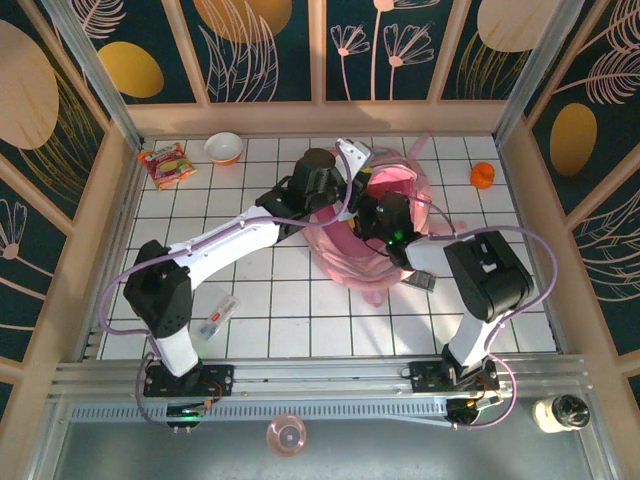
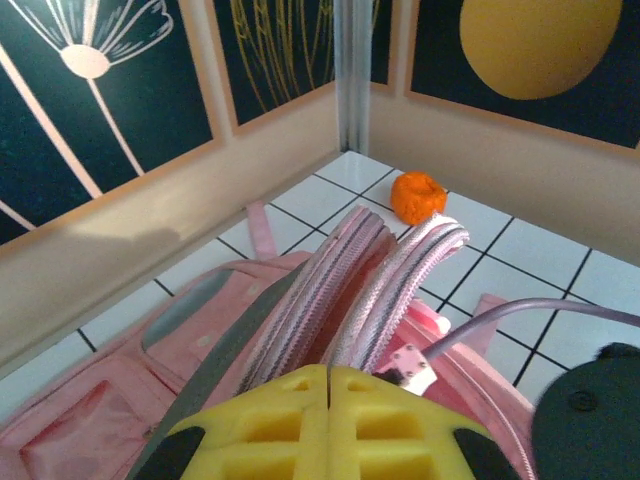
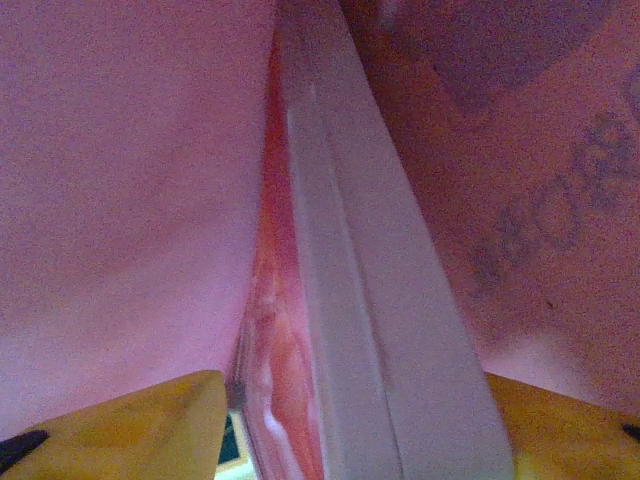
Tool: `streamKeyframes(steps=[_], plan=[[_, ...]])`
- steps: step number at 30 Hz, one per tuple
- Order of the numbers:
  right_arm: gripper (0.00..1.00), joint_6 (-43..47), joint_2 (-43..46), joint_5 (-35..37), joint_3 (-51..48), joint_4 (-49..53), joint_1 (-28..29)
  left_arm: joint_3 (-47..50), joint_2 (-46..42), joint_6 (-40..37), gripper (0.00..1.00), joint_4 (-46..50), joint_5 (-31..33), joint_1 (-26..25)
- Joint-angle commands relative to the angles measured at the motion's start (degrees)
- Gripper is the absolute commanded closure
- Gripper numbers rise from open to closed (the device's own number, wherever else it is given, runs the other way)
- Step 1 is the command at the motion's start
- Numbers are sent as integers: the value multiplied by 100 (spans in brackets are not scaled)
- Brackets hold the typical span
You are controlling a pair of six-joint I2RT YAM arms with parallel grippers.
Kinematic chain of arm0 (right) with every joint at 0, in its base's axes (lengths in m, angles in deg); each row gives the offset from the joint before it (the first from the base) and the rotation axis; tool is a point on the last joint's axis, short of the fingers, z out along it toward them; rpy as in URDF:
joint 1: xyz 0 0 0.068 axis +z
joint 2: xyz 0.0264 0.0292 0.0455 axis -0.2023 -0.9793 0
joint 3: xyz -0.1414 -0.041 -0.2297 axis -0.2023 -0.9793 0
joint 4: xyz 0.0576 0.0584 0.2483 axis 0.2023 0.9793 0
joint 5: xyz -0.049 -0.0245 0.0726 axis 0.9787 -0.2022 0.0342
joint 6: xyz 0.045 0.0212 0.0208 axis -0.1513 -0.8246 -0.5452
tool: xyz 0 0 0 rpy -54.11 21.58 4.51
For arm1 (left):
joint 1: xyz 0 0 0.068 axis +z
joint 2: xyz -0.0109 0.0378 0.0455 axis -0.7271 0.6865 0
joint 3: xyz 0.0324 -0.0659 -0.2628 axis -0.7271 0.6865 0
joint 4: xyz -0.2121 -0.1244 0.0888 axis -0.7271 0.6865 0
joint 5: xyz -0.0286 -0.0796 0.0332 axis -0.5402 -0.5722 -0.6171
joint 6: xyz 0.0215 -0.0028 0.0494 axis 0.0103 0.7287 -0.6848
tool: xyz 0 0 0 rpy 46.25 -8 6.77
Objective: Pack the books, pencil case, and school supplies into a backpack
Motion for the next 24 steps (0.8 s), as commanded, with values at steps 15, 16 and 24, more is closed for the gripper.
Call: streamKeyframes(steps=[15,16,24], plan=[[34,1338,4255,521,-959,4057,4,800,-991,200,85,-367,573,206],[34,1431,4488,557,-909,4359,10,871,-1061,213,80,-301,600,226],[34,2320,5390,805,51,5951,1,1672,-1891,233,51,1212,290,719]])
